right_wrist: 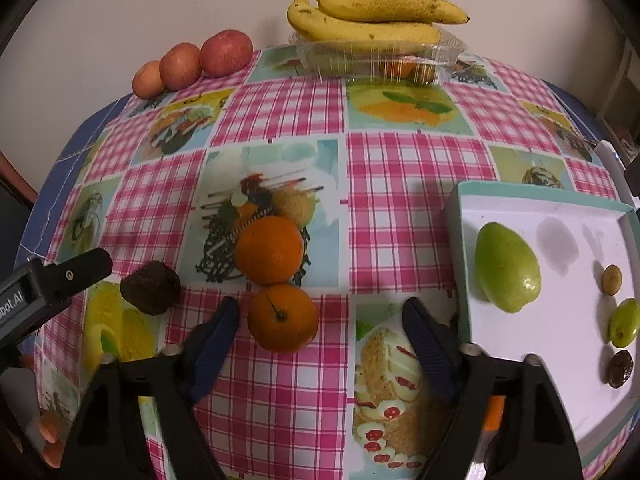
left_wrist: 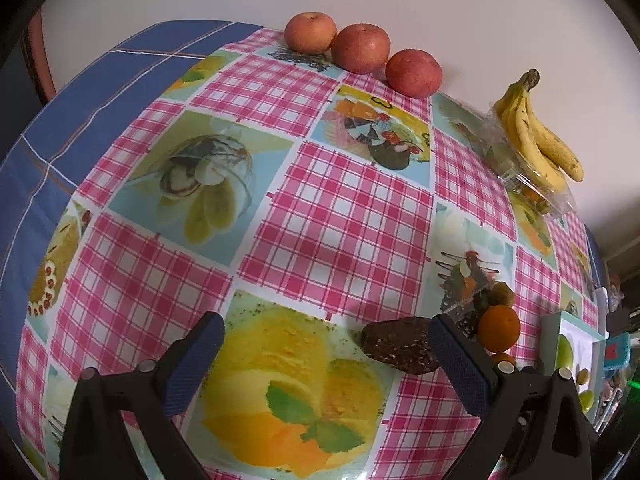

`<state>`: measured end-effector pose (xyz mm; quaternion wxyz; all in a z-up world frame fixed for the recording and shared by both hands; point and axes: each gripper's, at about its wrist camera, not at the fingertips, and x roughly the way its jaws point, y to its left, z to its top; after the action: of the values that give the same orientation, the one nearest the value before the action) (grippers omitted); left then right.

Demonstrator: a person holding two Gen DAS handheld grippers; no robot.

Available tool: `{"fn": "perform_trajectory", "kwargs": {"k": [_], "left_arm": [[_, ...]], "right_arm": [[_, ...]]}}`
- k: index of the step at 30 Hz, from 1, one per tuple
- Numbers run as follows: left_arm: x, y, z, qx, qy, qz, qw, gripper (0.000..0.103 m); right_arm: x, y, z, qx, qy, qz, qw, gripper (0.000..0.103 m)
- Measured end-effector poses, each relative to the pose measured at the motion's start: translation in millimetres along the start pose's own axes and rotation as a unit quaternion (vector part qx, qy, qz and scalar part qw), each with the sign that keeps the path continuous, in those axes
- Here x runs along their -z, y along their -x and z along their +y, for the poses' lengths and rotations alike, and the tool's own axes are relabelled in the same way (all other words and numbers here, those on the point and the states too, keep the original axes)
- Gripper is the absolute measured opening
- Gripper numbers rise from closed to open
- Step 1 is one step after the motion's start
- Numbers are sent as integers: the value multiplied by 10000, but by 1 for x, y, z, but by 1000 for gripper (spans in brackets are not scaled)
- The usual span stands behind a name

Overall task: Organize fruits
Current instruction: 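Grasp an orange with the right gripper while the left gripper grasps a dark brown date, then carry the orange with the right gripper while the left gripper carries the date over the tray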

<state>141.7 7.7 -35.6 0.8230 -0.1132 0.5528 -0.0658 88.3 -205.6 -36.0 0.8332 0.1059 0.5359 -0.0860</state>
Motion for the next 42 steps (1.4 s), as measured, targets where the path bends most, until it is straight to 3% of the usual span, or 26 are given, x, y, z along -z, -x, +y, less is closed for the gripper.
{"fn": "perform_trajectory", "kwargs": {"k": [5,9,15,30,32,34,37,42], "left_arm": [[2,-4,-10,106,-135,67,9998,103],[4,-5,-18,184,-241,98,9995,103],[5,-6,-26,312,-347,146,9988,102],[9,-18,-32,549,-295,352,9974,86],[10,-18,-33,564,-318,337,9973,80],[10,-18,-35,631,-350,332,9968,68],[10,-18,-36,694,-390,350,9962,61],[9,-17,-35,772,-413,388,9954,61]], "right_arm": [[2,-3,5,-51,68,72,9999,64],[4,-4,8,-227,109,119,9996,51],[4,-1,4,-333,74,136,9993,38],[8,4,-20,-357,-274,212,9988,38],[8,4,-20,-356,-273,213,9988,38],[8,4,-20,-369,-282,219,9987,38],[9,3,-21,-434,-342,254,9981,38],[11,4,-21,-446,-366,248,9980,38]]}}
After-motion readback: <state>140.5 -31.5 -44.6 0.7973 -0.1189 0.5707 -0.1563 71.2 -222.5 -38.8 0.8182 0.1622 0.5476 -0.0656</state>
